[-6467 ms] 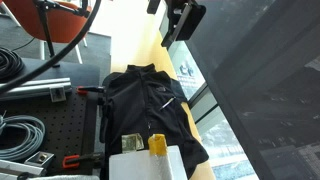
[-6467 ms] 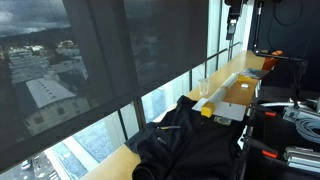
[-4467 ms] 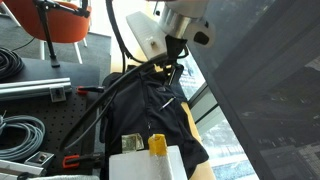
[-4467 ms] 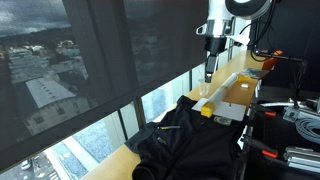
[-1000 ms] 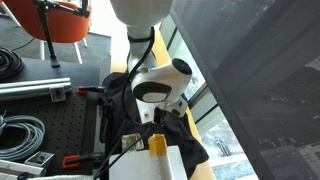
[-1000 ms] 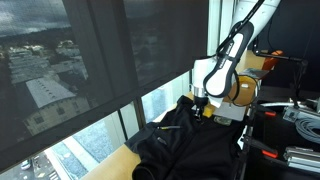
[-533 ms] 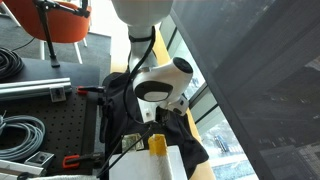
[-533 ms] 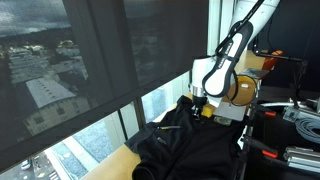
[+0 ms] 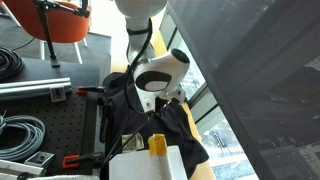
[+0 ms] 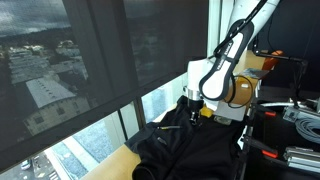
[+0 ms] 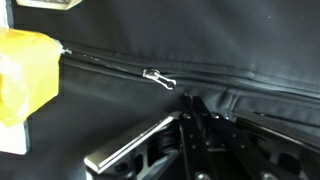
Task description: Close the zipper of the black vest
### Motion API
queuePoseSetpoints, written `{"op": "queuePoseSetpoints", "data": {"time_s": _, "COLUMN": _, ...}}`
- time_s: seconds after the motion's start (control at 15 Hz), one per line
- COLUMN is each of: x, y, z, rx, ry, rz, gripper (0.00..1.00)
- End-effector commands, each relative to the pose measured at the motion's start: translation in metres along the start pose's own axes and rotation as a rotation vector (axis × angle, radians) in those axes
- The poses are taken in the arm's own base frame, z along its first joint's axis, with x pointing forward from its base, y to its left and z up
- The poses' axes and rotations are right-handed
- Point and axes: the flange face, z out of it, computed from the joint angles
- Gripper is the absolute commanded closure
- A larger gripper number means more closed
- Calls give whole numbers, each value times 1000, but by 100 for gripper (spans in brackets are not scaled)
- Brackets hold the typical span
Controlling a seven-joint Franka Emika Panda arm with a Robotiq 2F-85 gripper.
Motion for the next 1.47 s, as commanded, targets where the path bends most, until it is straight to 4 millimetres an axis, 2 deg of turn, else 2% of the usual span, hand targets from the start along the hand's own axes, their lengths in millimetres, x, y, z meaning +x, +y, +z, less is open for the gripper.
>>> {"op": "queuePoseSetpoints", "data": {"time_s": 0.0, "x": 20, "y": -37, "z": -1, "rx": 12, "ry": -2, "rz": -55, "gripper": 98}}
{"op": "queuePoseSetpoints", "data": {"time_s": 0.47, "x": 36, "y": -100, "z": 9, "rx": 79, "ry": -6, "rz": -164, "gripper": 98}}
{"op": "queuePoseSetpoints", "data": {"time_s": 1.0, "x": 68, "y": -179, "z": -10, "rx": 234, "ry": 0, "rz": -259, "gripper": 98}}
{"op": "queuePoseSetpoints", "data": {"time_s": 1.4, "x": 70, "y": -227, "z": -6, "rx": 303, "ry": -6, "rz": -355, "gripper": 98}}
